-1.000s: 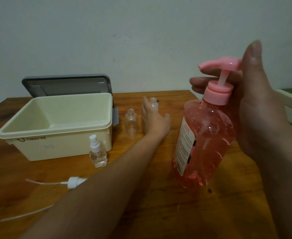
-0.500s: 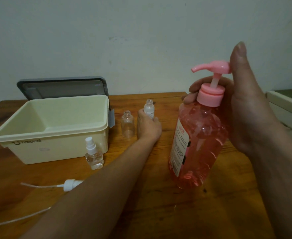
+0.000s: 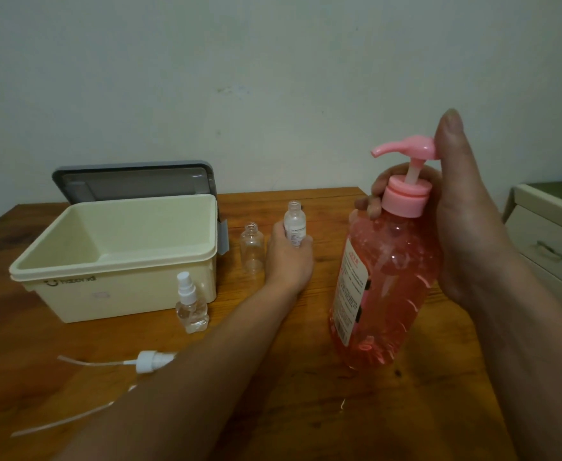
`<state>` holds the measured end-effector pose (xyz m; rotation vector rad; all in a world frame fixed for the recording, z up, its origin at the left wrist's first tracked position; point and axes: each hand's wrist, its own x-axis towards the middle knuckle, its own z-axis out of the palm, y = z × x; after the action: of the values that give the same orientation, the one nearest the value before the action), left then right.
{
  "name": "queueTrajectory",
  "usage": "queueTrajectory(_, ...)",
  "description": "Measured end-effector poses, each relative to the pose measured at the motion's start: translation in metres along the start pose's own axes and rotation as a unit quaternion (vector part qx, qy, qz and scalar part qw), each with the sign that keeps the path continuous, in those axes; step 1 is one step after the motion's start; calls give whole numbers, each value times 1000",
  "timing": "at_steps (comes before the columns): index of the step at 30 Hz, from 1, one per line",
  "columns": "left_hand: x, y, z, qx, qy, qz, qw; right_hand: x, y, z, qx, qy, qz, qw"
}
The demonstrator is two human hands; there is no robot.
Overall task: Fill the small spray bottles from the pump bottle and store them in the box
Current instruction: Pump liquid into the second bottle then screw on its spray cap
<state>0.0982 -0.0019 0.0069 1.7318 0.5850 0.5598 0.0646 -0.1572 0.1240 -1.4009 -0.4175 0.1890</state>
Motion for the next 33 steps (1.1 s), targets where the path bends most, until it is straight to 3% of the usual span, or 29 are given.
queueTrajectory(6, -40, 16, -23, -54, -57, 52, 996, 2, 2, 0, -7, -2, -1, 1000)
queueTrajectory(14, -68, 47, -57, -38, -105, 136, 984, 1, 2, 0, 1, -9, -2, 1000)
queueTrajectory(33, -79, 72, -73, -3, -107, 232, 967, 0, 0, 1, 9, -13, 5, 1000)
